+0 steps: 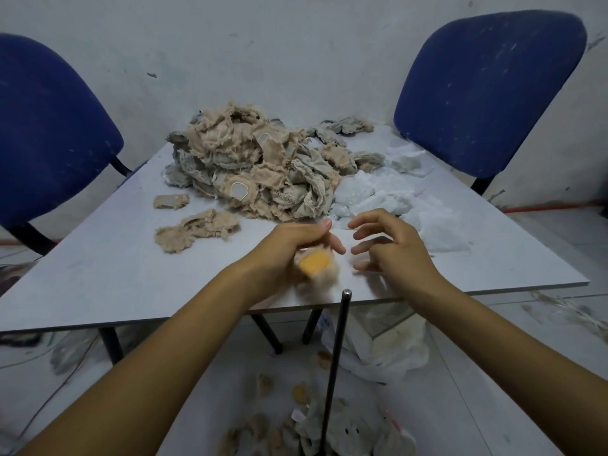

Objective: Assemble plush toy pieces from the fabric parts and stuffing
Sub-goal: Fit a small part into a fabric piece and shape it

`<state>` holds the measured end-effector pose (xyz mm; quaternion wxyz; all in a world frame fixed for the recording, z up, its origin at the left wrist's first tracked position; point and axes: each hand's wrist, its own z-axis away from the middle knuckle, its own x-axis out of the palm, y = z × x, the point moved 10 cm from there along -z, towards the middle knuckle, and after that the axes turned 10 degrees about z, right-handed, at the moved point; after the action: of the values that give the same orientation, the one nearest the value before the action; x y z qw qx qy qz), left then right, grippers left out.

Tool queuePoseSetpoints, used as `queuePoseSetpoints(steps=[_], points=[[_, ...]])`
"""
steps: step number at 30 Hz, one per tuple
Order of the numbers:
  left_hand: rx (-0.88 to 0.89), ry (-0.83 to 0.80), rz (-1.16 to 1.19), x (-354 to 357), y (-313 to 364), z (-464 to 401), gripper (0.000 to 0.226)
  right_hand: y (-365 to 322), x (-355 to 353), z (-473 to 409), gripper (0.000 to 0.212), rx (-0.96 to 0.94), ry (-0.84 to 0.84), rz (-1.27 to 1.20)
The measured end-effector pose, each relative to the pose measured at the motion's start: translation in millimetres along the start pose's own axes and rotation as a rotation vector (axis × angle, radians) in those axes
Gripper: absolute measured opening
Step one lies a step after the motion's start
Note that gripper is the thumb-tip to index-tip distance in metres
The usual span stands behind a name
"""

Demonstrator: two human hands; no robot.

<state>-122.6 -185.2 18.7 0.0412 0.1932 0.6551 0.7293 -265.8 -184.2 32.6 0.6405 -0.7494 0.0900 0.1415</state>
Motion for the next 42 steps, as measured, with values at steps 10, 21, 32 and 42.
queuePoseSetpoints(steps=[10, 21, 32, 42], points=[[-0.009, 0.236, -0.052, -20, -3, -12, 0.026, -20, 45, -45, 0.059, -0.258, -0.097, 0.709], [-0.002, 0.402, 0.162, -45, -3, -17, 0.02, -30, 31, -61, 0.052, -0.11, 0.048, -0.215], [0.025, 0.292, 0.389, -31, 1, -24, 0.026, 8, 24, -37, 0.039, 0.252, 0.017, -1.011], [0.017, 0.096, 0.364, -9, 1, -22, 0.053, 38, 21, -16, 0.046, 0.518, 0.085, -0.829]])
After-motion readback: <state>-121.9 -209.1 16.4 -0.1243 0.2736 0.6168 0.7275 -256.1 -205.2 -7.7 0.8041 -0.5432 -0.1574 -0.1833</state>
